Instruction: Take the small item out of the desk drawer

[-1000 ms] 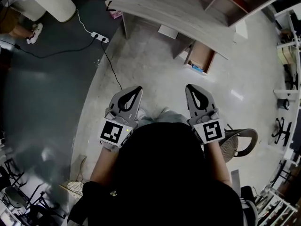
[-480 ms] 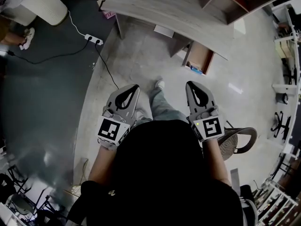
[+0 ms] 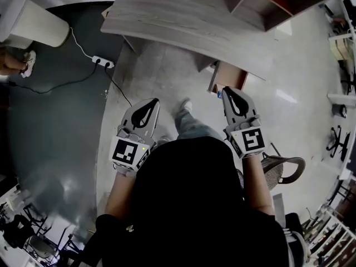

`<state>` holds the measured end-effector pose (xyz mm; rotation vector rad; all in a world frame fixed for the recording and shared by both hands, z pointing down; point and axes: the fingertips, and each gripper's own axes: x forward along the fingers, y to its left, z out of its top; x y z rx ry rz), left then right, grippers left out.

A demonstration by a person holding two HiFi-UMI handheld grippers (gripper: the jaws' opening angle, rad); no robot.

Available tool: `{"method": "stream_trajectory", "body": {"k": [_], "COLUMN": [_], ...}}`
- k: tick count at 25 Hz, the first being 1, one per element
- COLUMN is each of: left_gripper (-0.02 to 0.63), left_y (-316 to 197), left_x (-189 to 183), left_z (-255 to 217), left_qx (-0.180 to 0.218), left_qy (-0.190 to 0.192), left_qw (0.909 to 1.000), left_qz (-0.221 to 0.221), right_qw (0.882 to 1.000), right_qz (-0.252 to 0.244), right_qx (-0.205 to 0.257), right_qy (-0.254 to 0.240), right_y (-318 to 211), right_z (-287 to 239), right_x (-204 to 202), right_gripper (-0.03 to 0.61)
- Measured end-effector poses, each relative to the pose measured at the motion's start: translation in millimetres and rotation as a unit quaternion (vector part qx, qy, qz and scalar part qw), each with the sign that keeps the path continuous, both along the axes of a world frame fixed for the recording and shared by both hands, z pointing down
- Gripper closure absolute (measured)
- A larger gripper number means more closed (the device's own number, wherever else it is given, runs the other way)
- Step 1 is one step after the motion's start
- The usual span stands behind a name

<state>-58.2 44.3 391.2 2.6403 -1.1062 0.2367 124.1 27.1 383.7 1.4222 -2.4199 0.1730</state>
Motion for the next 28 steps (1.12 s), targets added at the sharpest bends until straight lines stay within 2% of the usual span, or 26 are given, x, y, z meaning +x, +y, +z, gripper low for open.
{"method": "stream_trajectory", "body": {"k": [5, 8, 11, 15, 22, 28], "left_gripper": [0.607, 0.607, 0.607, 0.607, 0.607, 0.607], "left_y": [-44.9, -61.8, -75.7, -88.8, -110.6, -117.0], "left_x": [42.4, 59.2, 69.4, 77.2, 72.8, 64.2], "left_z": [0.7, 2.0, 4.4, 7.6, 15.4, 27.1], "left_qx": [-0.003, -0.010, -0.020, -0.026, -0.043, -0.067], "left_qy": [-0.022, -0.034, -0.038, -0.045, -0.050, -0.062], "left_qw": [0.9996, 0.9992, 0.9989, 0.9980, 0.9953, 0.9932], "left_qz": [0.017, 0.019, 0.020, 0.037, 0.071, 0.072], "right_qw": [0.999, 0.998, 0.995, 0.989, 0.972, 0.951], "right_qz": [0.014, 0.016, 0.014, 0.015, 0.030, 0.018], "right_qx": [-0.029, -0.058, -0.090, -0.129, -0.215, -0.283], "right_qy": [0.005, 0.017, 0.044, 0.070, 0.092, 0.122], "right_y": [-46.8, -63.6, -72.8, -74.3, -60.5, -38.5], "right_z": [30.2, 53.7, 81.0, 118.3, 186.8, 247.3], "right_x": [54.4, 78.8, 94.0, 104.1, 112.6, 117.6], "right_gripper": [0.575, 0.553, 0.518, 0.509, 0.483, 0.438]}}
